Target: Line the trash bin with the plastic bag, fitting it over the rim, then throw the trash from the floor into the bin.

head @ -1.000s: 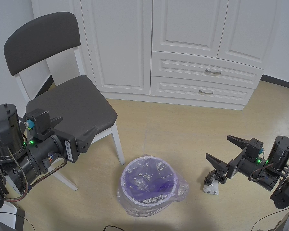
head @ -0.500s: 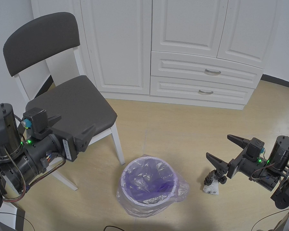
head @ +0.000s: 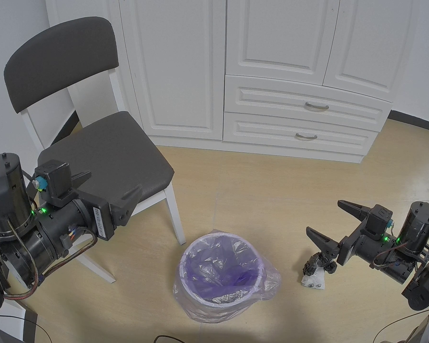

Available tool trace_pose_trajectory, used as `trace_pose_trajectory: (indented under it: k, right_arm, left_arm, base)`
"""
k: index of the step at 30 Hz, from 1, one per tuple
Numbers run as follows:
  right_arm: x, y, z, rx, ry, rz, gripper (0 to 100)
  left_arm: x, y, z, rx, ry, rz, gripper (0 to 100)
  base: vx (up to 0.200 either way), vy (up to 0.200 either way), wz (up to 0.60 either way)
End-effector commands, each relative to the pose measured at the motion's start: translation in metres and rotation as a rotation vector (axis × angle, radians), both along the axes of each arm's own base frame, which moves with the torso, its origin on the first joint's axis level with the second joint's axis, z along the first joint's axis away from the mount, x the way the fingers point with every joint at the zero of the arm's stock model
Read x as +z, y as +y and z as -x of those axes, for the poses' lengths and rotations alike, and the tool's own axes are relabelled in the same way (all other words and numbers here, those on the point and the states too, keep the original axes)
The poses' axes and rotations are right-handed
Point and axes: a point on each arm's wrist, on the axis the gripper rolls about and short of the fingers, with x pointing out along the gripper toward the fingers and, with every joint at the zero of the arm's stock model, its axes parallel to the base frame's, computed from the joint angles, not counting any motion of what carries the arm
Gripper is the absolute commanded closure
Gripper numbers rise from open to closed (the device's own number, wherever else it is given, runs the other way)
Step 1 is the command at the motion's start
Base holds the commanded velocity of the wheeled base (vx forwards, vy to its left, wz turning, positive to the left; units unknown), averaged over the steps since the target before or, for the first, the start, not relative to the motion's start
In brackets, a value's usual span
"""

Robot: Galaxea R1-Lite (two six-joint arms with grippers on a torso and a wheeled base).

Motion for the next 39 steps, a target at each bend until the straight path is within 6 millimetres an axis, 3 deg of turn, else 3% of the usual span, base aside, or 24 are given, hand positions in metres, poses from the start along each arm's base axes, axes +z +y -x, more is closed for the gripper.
trace_pose_trajectory:
  k: [1, 11, 23, 27, 33, 35, 39]
  right_arm:
    - [0.001, 0.0, 0.0, 0.005, -0.015, -0.006, 0]
    - [-0.001, -0.003, -0.006, -0.019, -0.008, -0.003, 0]
    - [-0.039, -0.045, -0.066, -0.262, 0.108, 0.001, 0]
    - [-0.058, -0.063, -0.089, -0.346, 0.269, 0.03, 0]
    - [-0.063, -0.069, -0.115, -0.446, 0.545, -0.072, 0]
    - [-0.075, -0.074, -0.133, -0.496, 0.684, -0.102, 0]
    - [-0.103, -0.083, -0.156, -0.532, 0.745, -0.097, 0]
  left_arm:
    - [0.0, 0.0, 0.0, 0.001, 0.002, 0.0, 0]
    - [-0.002, 0.001, 0.0, 0.002, 0.007, -0.002, 0]
    - [-0.008, 0.005, 0.003, 0.012, 0.021, -0.011, 0]
    - [-0.011, 0.006, 0.004, 0.019, 0.037, 0.006, 0]
    - [-0.014, 0.007, 0.005, 0.023, 0.051, 0.008, 0]
    - [-0.016, 0.009, 0.004, 0.034, 0.056, 0.006, 0]
    - [-0.017, 0.009, 0.004, 0.04, 0.063, 0.021, 0]
  base:
    - [0.0, 0.0, 0.0]
    - [0.0, 0.0, 0.0]
    - [0.0, 0.0, 0.0]
    - [0.0, 0.0, 0.0]
    - [0.0, 0.0, 0.0]
    - [0.0, 0.0, 0.0]
    - [0.0, 0.0, 0.0]
